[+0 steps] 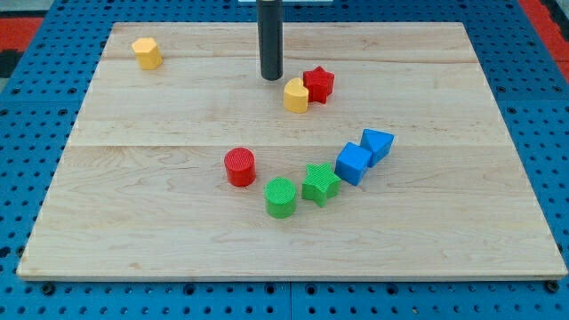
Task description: Place the yellow heart to the top of red circle
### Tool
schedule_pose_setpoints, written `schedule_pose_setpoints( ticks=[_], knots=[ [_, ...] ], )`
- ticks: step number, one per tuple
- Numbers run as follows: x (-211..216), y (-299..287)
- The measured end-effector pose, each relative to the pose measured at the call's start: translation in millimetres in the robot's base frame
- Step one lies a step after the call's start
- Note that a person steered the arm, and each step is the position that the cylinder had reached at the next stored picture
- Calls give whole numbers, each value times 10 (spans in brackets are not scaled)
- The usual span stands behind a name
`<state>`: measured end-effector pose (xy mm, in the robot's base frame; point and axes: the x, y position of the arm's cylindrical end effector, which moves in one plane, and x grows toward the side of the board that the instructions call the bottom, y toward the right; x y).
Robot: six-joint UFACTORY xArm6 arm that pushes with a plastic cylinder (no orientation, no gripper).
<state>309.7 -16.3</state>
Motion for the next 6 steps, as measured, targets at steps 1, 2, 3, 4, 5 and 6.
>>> schedule_pose_setpoints(
  ticks=[1,2,3,4,5,6],
  knots=[
    [-176,541],
    [9,1106],
    [299,967],
    [234,75],
    [234,-427],
    [443,-373]
  ],
)
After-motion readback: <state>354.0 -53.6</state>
